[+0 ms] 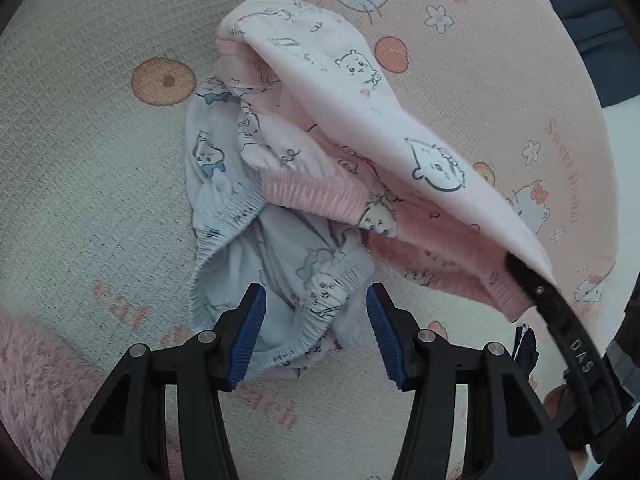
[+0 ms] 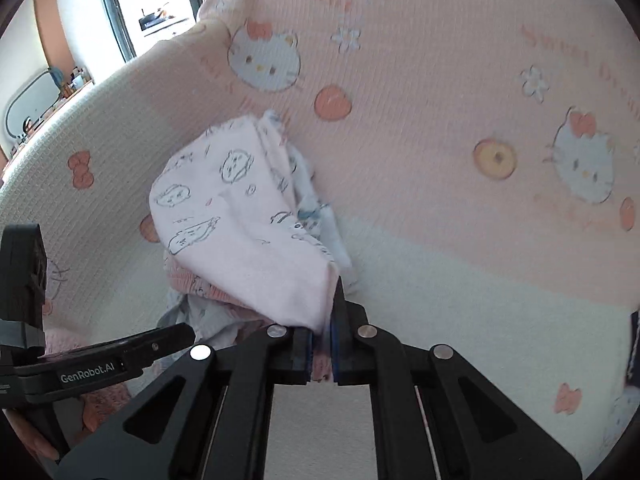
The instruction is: Fold clothes
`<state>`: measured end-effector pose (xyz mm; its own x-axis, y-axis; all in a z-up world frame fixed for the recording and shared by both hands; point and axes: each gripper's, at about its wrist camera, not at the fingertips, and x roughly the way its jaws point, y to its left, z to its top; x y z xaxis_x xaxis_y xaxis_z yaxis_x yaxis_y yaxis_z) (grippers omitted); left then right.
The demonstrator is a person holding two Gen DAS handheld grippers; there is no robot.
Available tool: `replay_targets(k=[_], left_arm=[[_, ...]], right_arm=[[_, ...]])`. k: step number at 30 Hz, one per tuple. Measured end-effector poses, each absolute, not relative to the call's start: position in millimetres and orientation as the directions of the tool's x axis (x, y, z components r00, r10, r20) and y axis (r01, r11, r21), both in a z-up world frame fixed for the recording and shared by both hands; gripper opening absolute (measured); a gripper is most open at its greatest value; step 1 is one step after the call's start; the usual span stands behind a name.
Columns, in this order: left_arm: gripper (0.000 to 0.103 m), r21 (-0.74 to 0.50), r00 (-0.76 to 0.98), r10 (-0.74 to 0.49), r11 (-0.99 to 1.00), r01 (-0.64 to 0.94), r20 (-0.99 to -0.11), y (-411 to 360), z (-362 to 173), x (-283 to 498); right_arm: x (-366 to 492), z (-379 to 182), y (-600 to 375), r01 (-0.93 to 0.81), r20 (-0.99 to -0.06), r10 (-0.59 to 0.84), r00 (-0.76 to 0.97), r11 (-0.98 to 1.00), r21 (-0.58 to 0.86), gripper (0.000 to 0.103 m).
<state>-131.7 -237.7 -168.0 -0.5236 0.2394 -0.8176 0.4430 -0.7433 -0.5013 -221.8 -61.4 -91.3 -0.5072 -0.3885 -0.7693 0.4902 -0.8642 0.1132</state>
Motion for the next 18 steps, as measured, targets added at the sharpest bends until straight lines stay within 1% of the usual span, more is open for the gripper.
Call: replay_targets(k=[3,8,9,13,18], left_arm=[[0.055,-0.486,-0.524,0.233,-0.767,0.419,-0.819,-224,-165,-131],[0.055,-0.446,-0.591,0.184,-0.830,0.335,-0.786,-198,-133,-123],[0.055,-0.448,-0.597,0.189,-0.835,0.320,-0.779,-192,-129,-122],[0.055,-0.493,-0.570,0.305,-0.845,0.207,-0.763,-150,-118,-131],[0.055,-0.561,-0.612,0.429,-0.827,0.029,-0.664,-94,-63,-132]], right_arm=[[-212,-65,-40,0.465,-0.734,-0.390,-0.556,-0.878,0.114,0.004],[-187,-24,4,0.418,-0.669,-0.389,-0.633,-0.900,0.127,0.004],[-180,-16,14,0.407,-0.654,-0.390,-0.648,-0.903,0.135,0.004],[-150,13,58,0.386,-0.615,-0.410,-0.673,-0.905,0.181,0.004],[-98,36,113,0.392,-0.632,-0.443,-0.635,-0.891,0.230,0.004]])
